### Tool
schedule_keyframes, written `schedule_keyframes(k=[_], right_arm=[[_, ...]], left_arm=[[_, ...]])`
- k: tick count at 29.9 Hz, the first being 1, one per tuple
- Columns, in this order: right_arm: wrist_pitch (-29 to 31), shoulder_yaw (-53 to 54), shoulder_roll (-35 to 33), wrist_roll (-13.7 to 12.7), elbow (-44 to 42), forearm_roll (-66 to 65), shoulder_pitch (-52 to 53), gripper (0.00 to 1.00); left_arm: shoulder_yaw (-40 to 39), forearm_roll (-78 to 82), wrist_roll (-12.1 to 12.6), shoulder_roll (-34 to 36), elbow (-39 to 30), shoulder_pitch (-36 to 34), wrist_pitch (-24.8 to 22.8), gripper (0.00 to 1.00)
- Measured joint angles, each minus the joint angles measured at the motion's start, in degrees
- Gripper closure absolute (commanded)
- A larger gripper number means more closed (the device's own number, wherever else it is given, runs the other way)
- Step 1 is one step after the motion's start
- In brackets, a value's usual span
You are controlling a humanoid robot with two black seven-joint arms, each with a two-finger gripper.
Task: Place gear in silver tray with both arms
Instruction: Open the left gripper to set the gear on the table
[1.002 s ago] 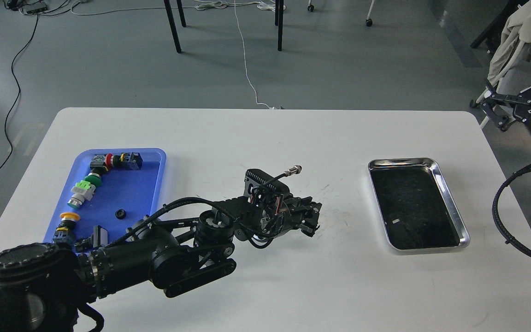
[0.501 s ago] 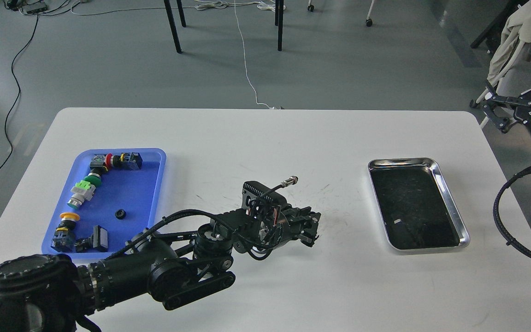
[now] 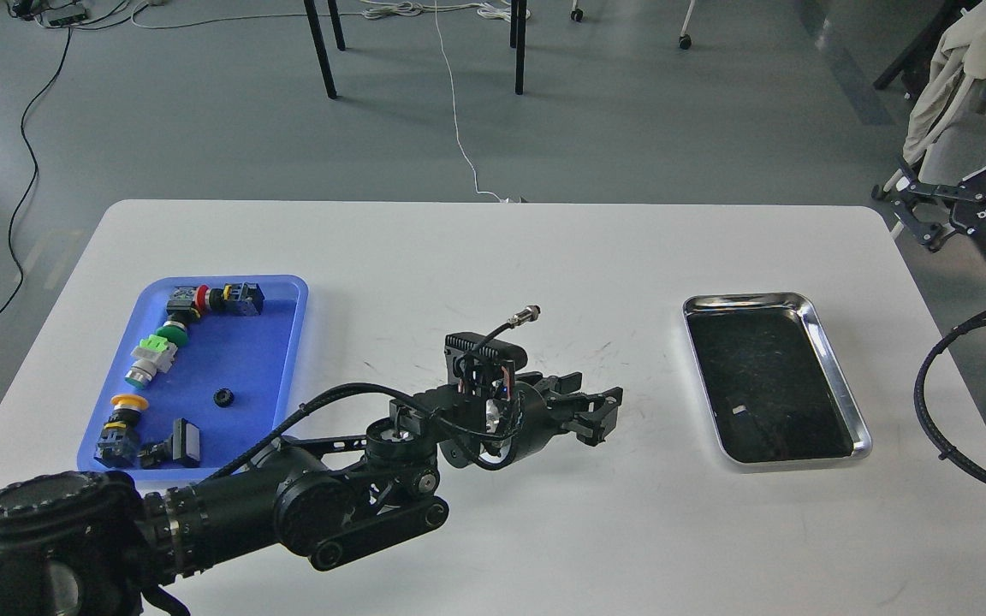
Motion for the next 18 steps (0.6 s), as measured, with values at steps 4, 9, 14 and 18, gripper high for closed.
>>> schedule_keyframes(k=[4,9,14,18], right_arm=[[-0.02,-0.01,-0.16,-0.12,0.52,-0.09,0.04,0.01],[-0.15,-0.10,-0.36,-0.34,1.84,-0.10,0.05,0.01],[-0.20,-2.27,-1.69,-0.46,3.40,-0.18,0.80,0.01],[-0.99,-4.67,-3.00,-0.56,5.19,-0.42,2.70,0.01]], left_arm=[[-7.35,-6.23,0.10,0.00,-2.63,-0.13,0.44,0.02],[-15.47,-15.31,0.18,2.79,-6.60,-0.02,0.63,0.02],[-23.45,-27.13,0.21,12.28,-8.02,0.73,2.07,0.02],[-27.57,-38.66,0.01,18.73,-8.05,2.04,2.29,0.02]])
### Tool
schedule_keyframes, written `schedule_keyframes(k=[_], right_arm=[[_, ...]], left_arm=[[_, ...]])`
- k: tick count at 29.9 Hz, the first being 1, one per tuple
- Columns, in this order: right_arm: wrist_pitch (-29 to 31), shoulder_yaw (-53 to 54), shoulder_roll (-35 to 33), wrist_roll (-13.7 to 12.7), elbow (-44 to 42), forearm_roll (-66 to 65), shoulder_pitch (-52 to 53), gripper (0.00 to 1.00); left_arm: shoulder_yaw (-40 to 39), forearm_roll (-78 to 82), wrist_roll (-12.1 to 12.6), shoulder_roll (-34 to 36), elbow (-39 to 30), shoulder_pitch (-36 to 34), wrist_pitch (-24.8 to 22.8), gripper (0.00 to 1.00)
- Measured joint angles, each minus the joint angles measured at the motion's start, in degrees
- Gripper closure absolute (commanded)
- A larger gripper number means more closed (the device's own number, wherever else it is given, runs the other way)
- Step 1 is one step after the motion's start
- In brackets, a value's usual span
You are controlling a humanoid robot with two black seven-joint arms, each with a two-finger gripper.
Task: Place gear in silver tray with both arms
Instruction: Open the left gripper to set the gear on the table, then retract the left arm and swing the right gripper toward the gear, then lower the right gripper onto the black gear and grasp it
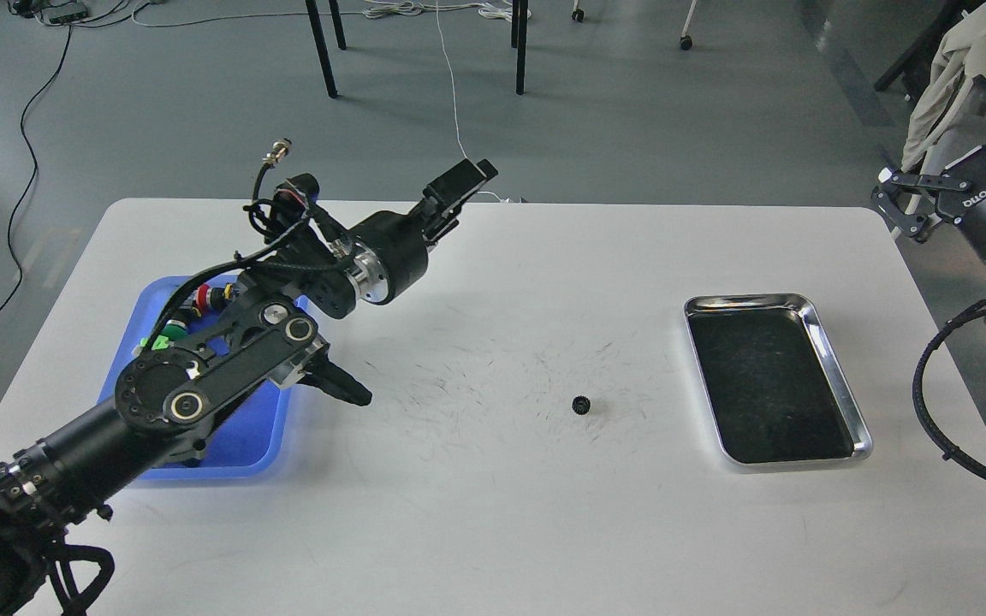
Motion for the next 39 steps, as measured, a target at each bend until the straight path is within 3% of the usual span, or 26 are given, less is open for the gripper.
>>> schedule_keyframes(k=[9,17,25,34,39], right_arm=[[-4.10,-16.72,-5.16,-0.15,13.59,-19.72,7.86,0.01],[-4.20,-46.82,-6.69,-0.51,17.90,-40.70,29.09,0.01],[-3.90,-78.58,3.80,-1.41,17.87,-49.77,50.97,0.01],[-3.12,-87.40,15.40,-4.88,9.23,-51.16,53.60,0.01],[1.61,-90.06,19.51,-6.53,5.60,-51.26,53.93,0.01]], left_arm=[[-9.94,-14.26,-0.23,7.25,0.58,8.54,-3.19,0.02],[-15.59,-18.01,-1.14,7.28,1.91,11.98,-4.28,0.02],[-16.31,-17.56,-1.85,6.94,3.24,12.20,-4.20,0.02],[-16.34,-17.33,-1.92,7.80,3.19,12.54,-3.97,0.02],[-16.35,-17.33,-1.97,8.45,3.16,12.55,-3.92,0.02]])
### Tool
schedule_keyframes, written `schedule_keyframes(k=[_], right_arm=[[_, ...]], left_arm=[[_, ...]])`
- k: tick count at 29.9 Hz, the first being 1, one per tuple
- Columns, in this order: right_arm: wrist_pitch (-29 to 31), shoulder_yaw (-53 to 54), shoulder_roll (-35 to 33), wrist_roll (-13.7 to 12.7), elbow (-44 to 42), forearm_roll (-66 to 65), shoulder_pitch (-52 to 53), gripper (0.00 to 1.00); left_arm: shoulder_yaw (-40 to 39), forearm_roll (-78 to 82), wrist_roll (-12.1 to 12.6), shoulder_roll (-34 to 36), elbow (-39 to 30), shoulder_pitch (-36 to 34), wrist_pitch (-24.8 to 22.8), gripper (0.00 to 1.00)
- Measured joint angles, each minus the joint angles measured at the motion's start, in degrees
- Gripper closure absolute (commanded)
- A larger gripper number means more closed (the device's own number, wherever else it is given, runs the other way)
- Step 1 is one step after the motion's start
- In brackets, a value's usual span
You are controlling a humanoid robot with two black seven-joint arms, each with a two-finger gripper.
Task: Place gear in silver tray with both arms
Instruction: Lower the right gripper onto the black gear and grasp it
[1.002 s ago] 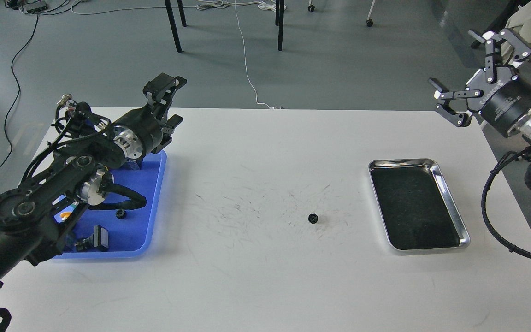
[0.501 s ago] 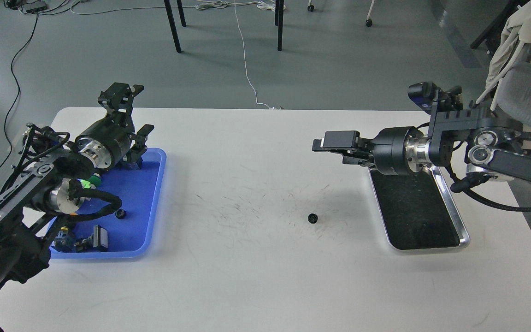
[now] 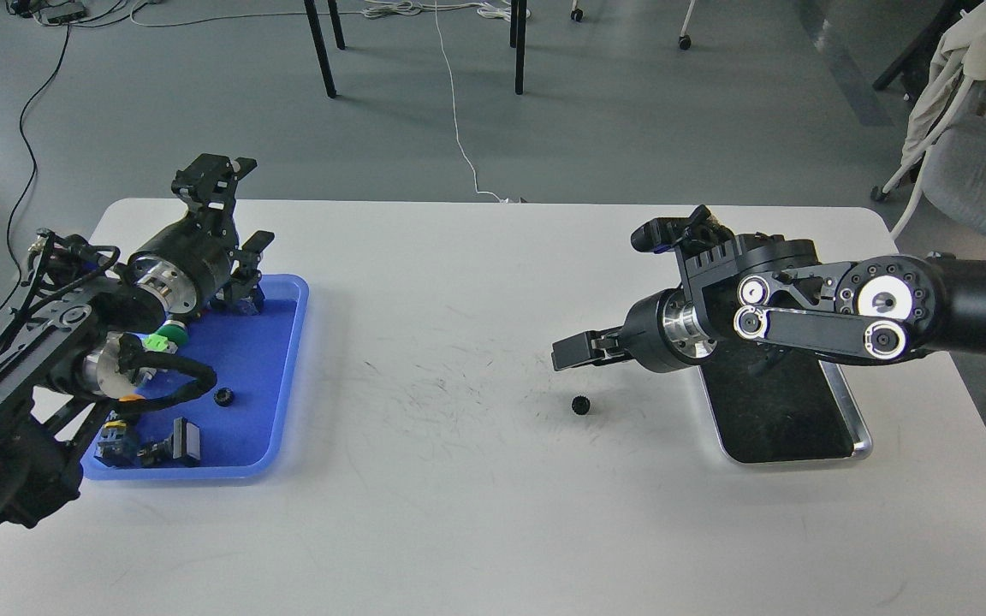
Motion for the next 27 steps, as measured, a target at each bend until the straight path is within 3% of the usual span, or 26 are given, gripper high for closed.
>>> schedule_keyframes(k=[11,27], right_arm=[[5.23,-3.77,6.22,-1.15,-4.78,0.51,0.46,0.02],[5.58,-7.15,15.41,-1.22,-12.28,1.04,-0.17,0.08]], left_arm=[[0.07,0.00,-0.10,0.79,0.00,0.00,-0.01,0.02],[-0.13,-0.09,-0.21,1.47,0.00,0.00,-0.01,0.02]])
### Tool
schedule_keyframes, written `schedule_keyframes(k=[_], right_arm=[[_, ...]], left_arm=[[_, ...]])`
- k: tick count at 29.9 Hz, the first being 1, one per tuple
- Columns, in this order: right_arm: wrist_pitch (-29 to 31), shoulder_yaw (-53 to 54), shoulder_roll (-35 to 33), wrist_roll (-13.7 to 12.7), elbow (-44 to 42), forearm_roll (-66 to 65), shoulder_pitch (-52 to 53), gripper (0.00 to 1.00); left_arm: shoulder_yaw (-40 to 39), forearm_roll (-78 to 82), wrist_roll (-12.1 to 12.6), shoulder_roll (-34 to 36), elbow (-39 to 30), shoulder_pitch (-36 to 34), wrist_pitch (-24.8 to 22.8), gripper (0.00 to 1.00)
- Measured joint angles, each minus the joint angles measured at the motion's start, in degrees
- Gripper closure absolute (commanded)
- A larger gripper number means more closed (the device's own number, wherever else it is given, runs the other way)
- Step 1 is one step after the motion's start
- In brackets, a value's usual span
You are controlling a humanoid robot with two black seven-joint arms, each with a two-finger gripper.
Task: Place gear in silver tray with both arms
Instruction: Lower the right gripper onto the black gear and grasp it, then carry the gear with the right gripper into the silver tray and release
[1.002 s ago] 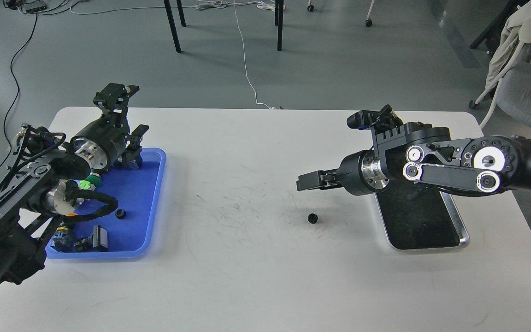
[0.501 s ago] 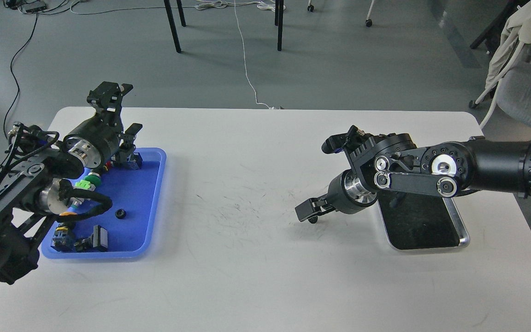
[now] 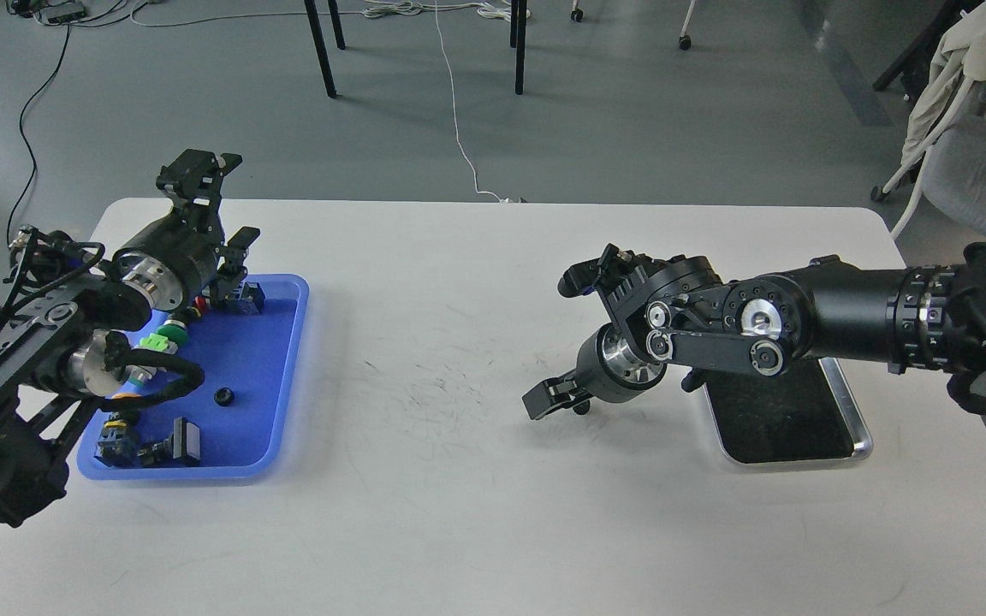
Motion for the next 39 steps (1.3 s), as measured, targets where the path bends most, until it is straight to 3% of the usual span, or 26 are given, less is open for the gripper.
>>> schedule_keyframes(k=[9,15,22,26,30,35,39], right_arm=[[0.00,-0.41,0.48,0.03,-0.88,-0.05,-0.25,0.16],[0.00,-0.42,0.49,0.11,-0.89,-0.05,-0.61,0.29],[0.00,-0.50,0.58,0.11,-0.91,-0.20,-0.69,0.38],[-0.01,-1.27,0.92,0.12,-0.91,-0.36,-0.45,0.53],[-0.01,-2.47,1.01,0.13,-0.89,-0.56,-0.06,0.62],[0.00,-2.54,1.03,0.24,-1.05,-0.81,-0.09,0.85],[-0.01,-2.55,0.99,0.39,-1.10,-0.82,-0.14,0.94]], left_arm=[[0.08,0.00,-0.12,0.33,0.00,0.00,0.00,0.02],[0.13,0.00,-0.67,0.52,0.00,0.00,0.00,0.02],[0.15,0.00,-0.70,0.52,0.01,0.00,0.00,0.02],[0.15,0.00,-0.77,0.65,0.01,0.00,-0.01,0.02],[0.15,0.00,-0.80,0.98,0.01,0.00,0.00,0.02],[0.26,0.00,-1.10,1.29,0.01,0.00,0.00,0.02],[0.30,0.00,-1.14,1.38,0.01,0.00,-0.01,0.02]])
